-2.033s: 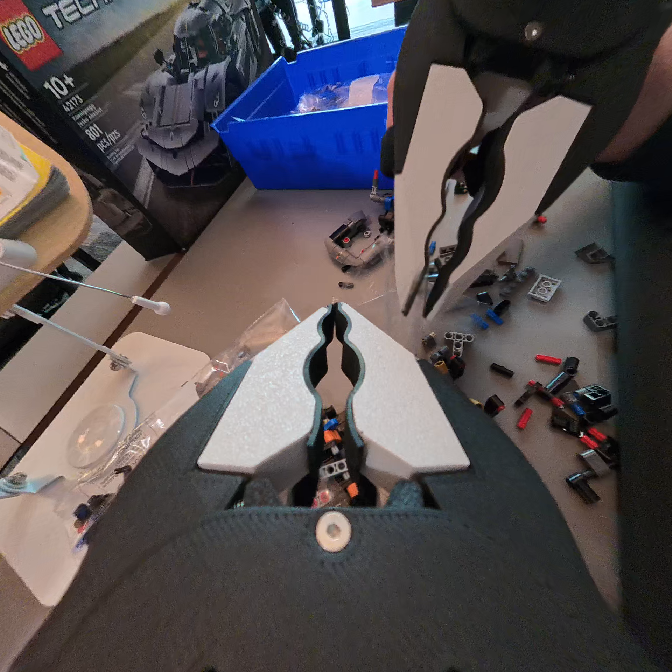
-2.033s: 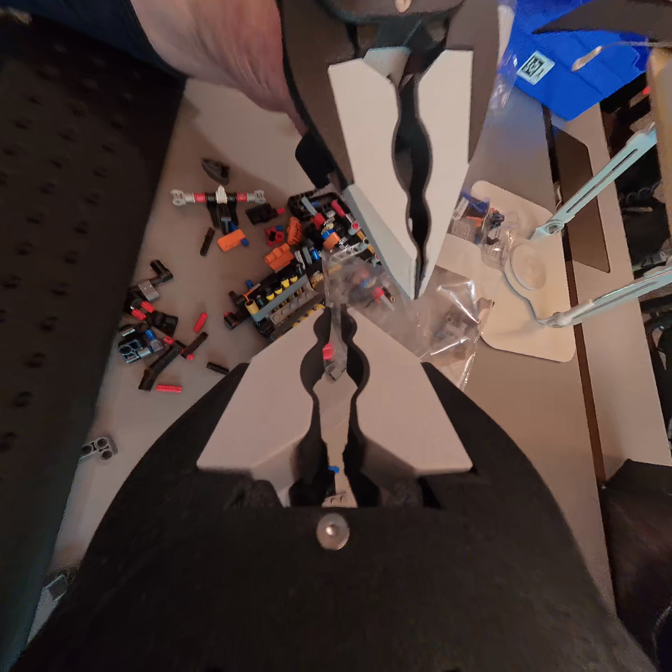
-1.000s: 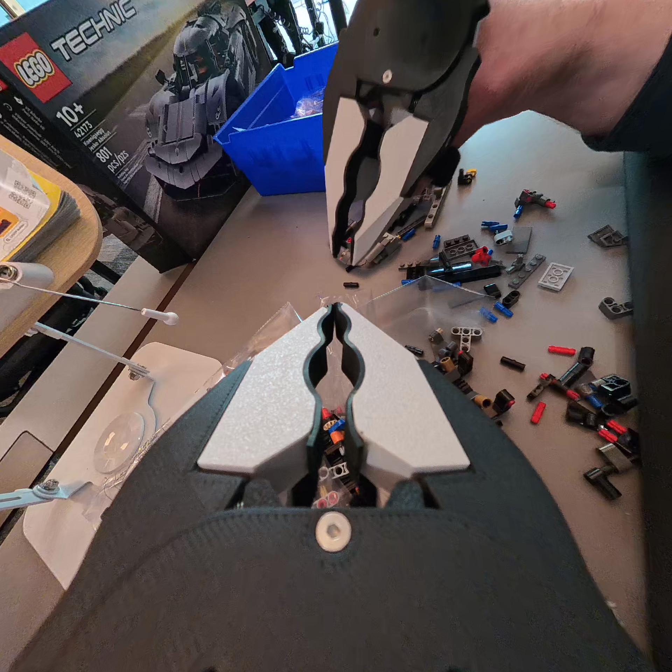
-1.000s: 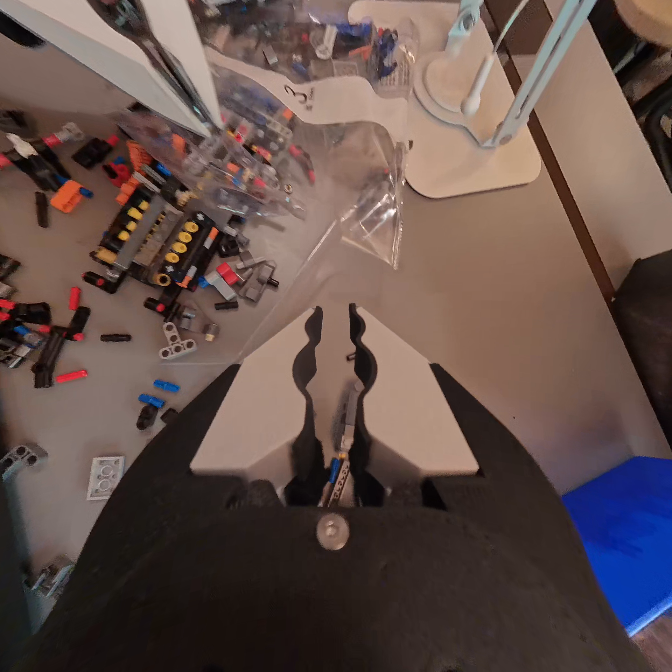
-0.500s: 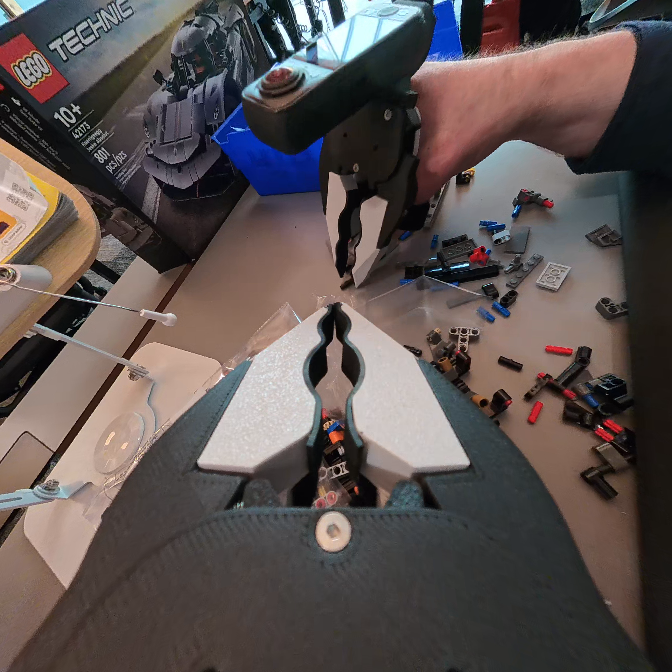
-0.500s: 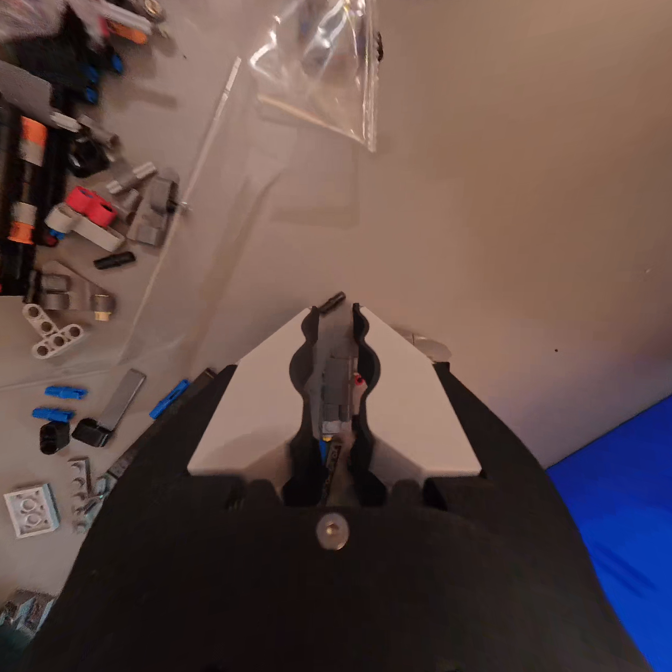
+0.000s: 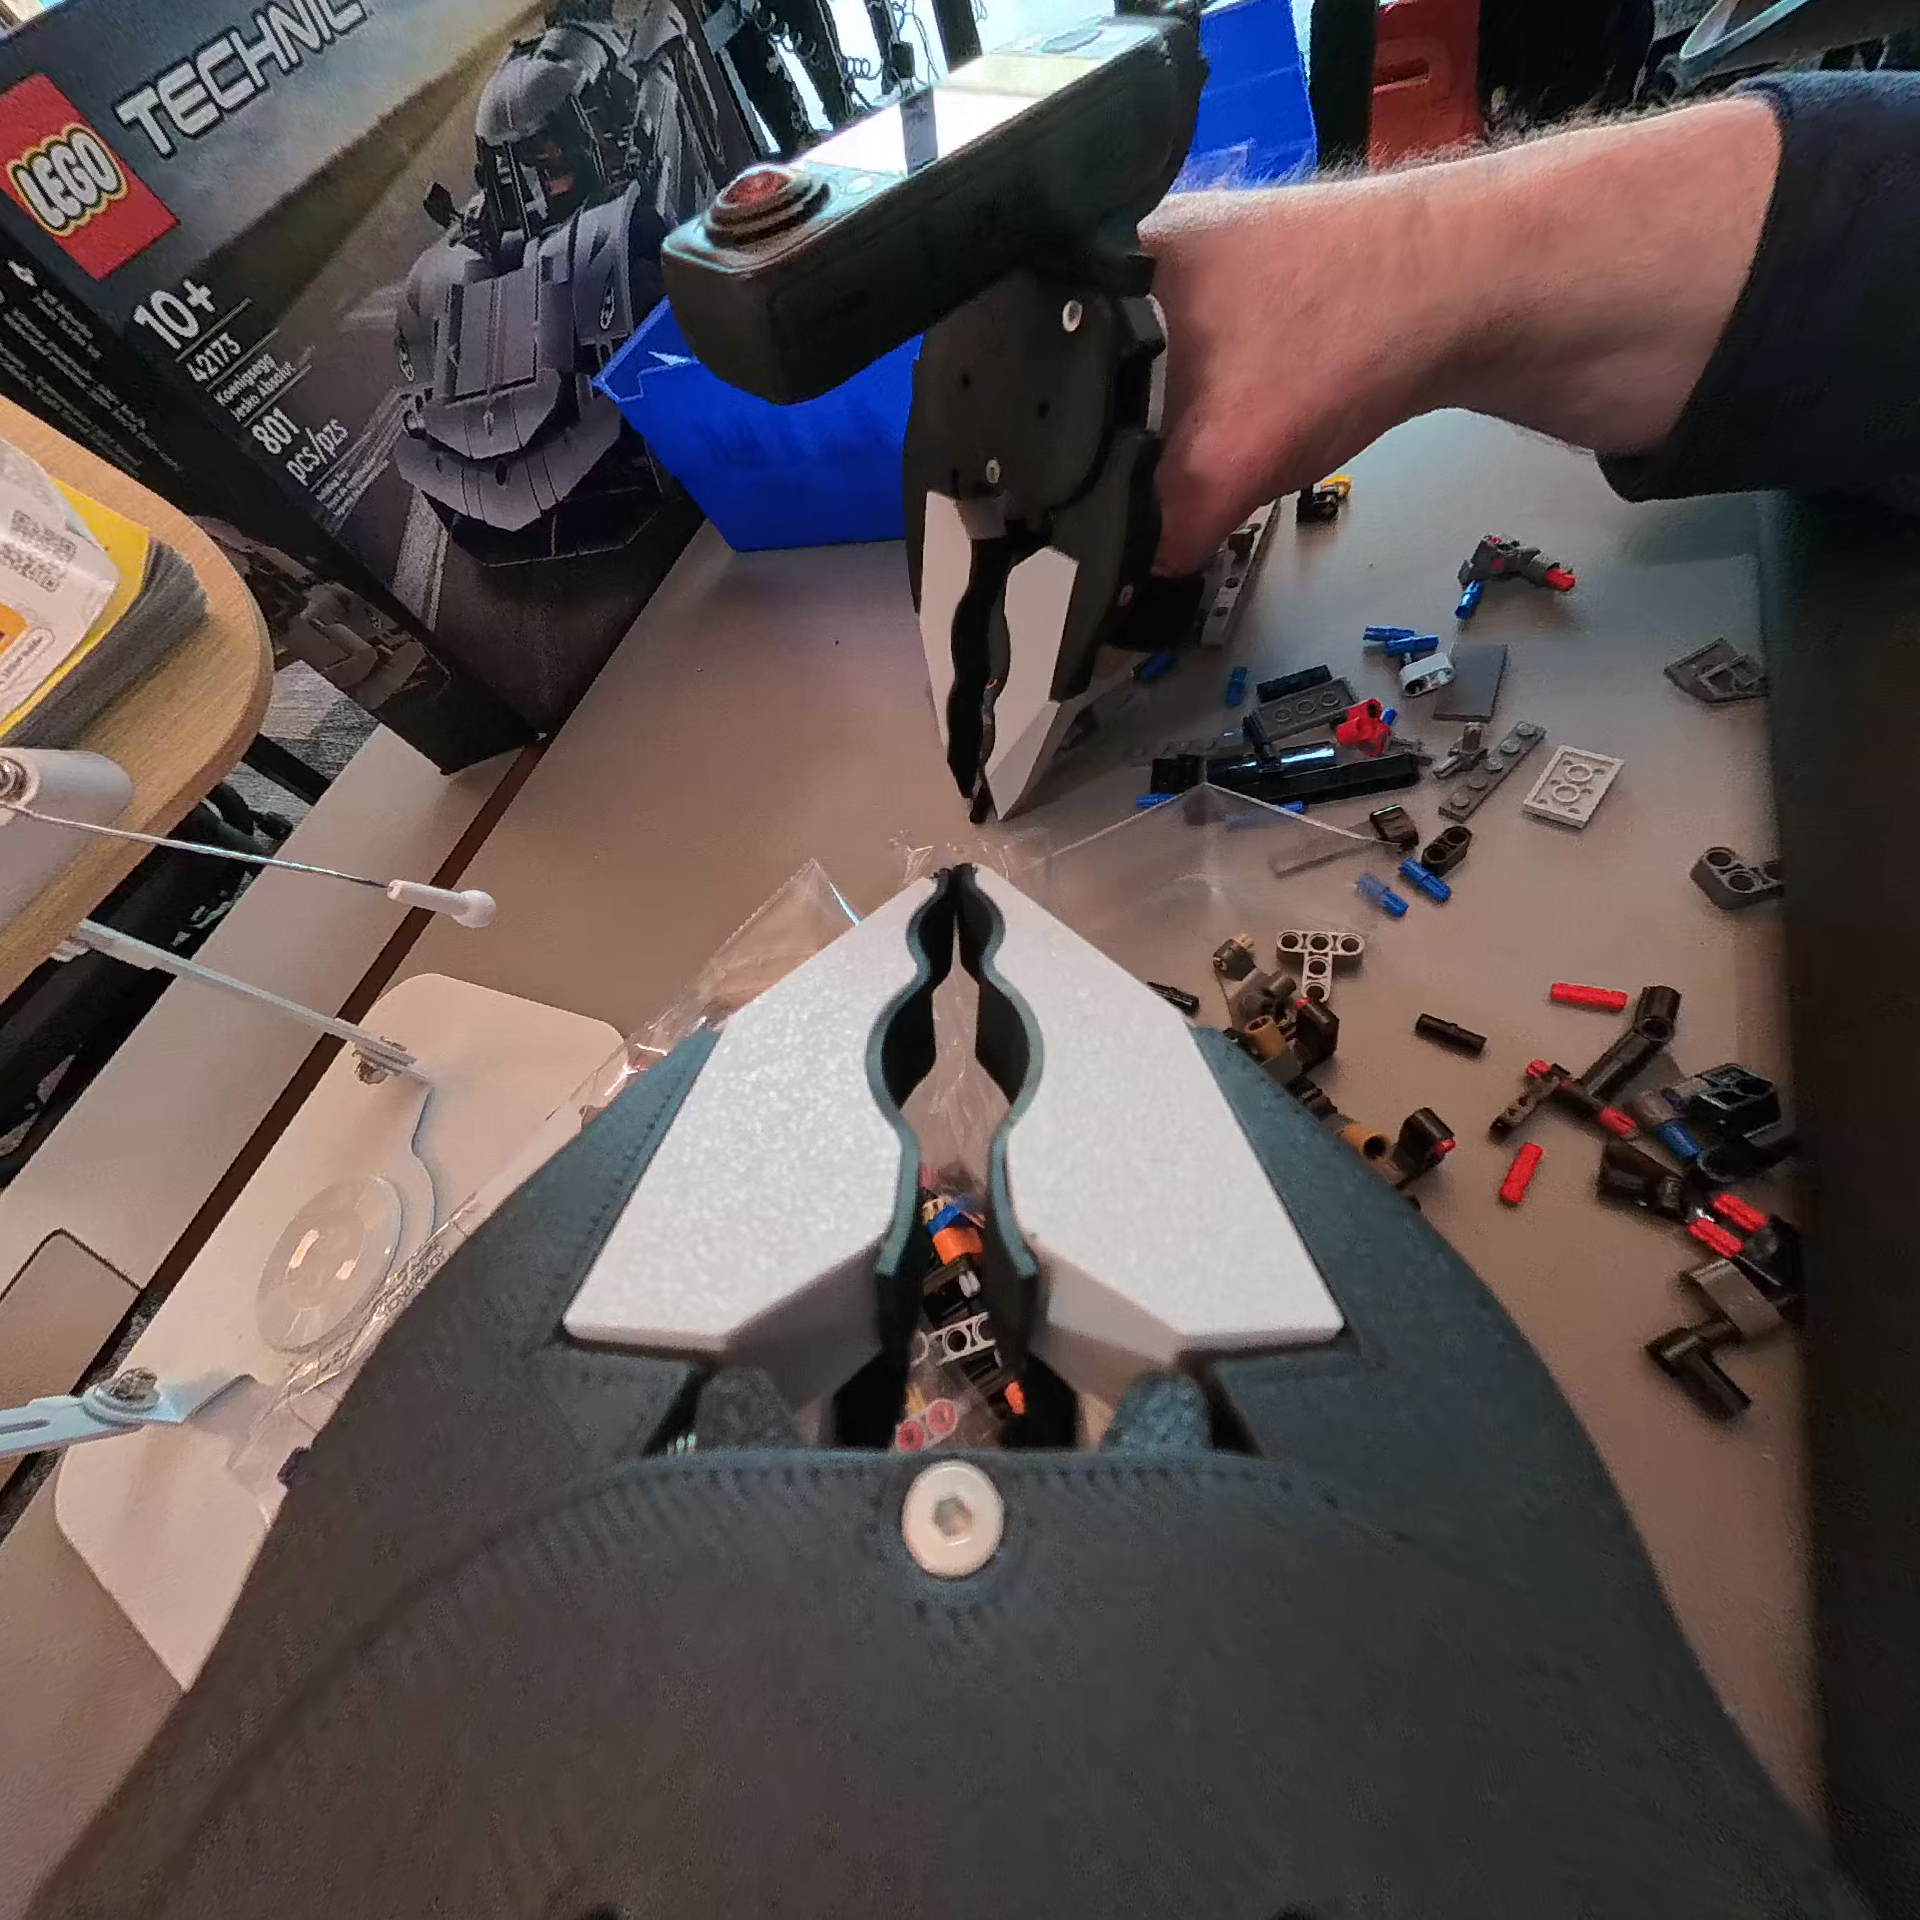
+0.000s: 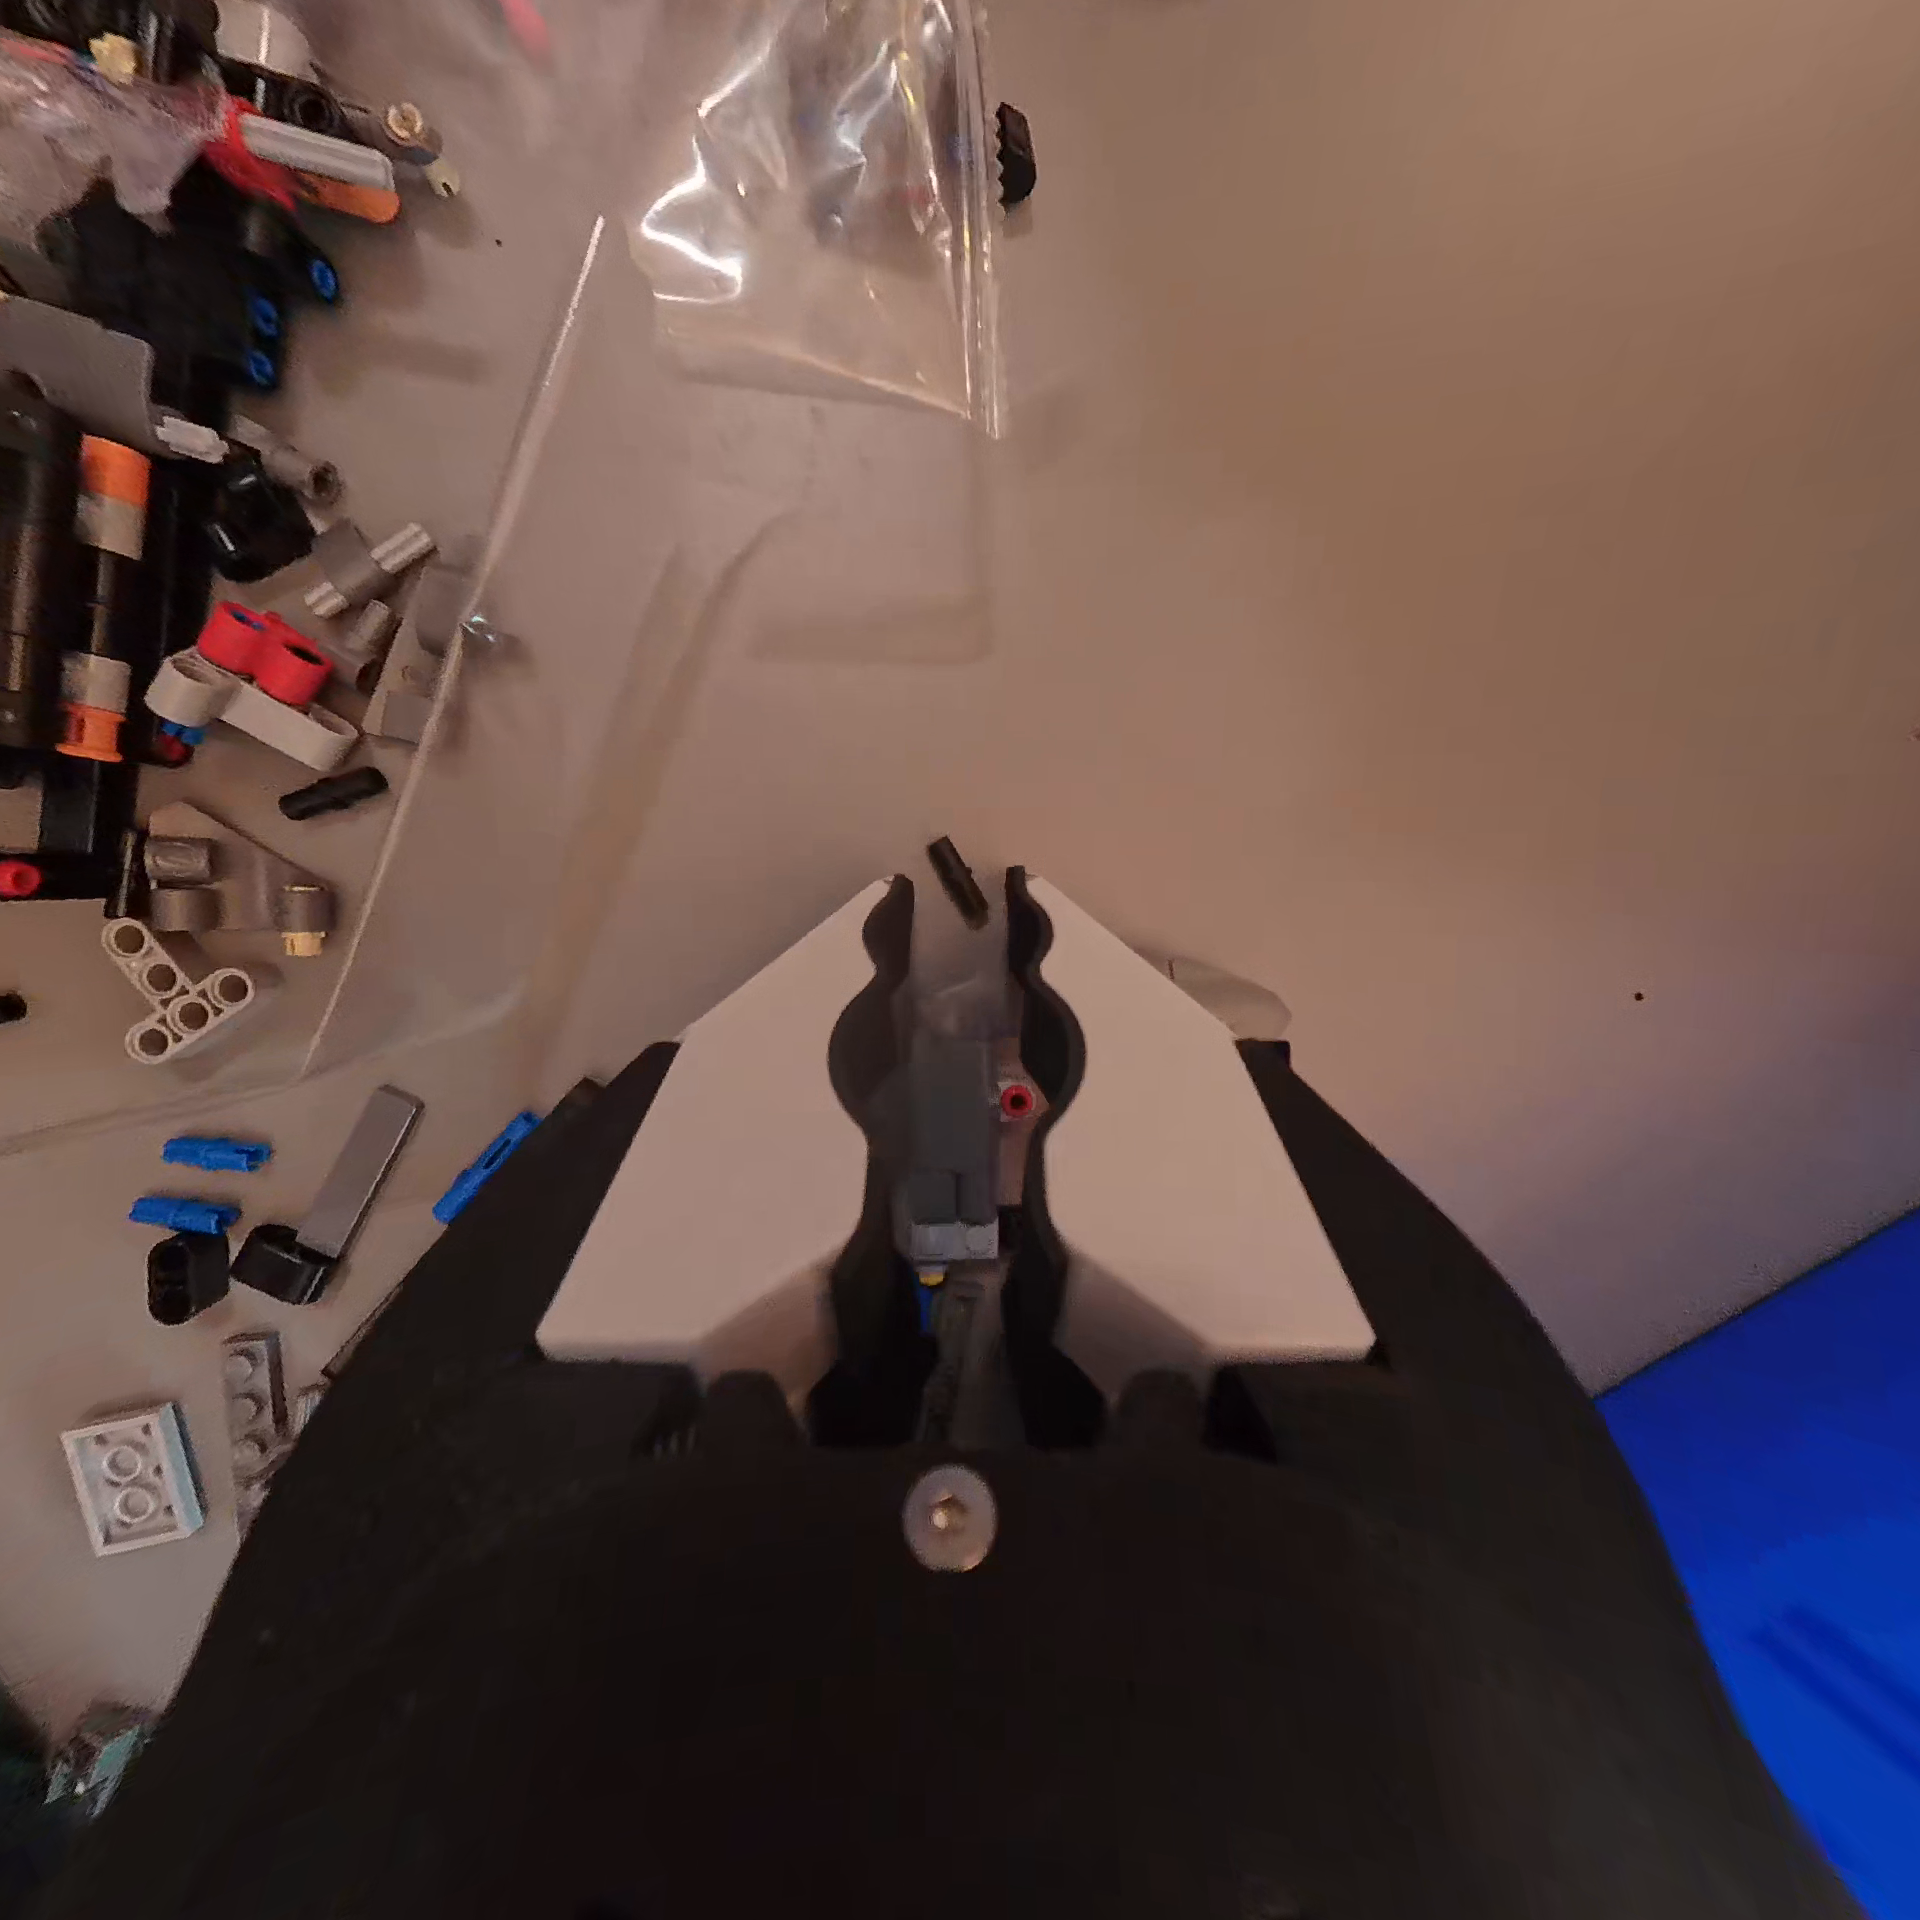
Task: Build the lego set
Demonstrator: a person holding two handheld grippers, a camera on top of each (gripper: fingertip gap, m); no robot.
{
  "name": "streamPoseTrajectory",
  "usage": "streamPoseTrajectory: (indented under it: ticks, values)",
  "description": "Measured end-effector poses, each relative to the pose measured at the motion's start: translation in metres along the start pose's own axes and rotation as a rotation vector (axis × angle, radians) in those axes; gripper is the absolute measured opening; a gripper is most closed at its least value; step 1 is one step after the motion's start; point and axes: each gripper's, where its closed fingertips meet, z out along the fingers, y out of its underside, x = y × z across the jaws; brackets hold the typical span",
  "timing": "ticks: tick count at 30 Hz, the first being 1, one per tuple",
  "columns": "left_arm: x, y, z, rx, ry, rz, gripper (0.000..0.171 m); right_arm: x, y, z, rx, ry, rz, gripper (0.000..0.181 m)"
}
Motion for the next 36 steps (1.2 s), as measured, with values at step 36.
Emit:
streamPoseTrajectory:
  ticks: [36]
  values:
    - [0.002,-0.007,-0.001,0.074,0.047,-0.091,0.0,-0.111,-0.088,-0.076,0.495,-0.302,-0.312,0.0]
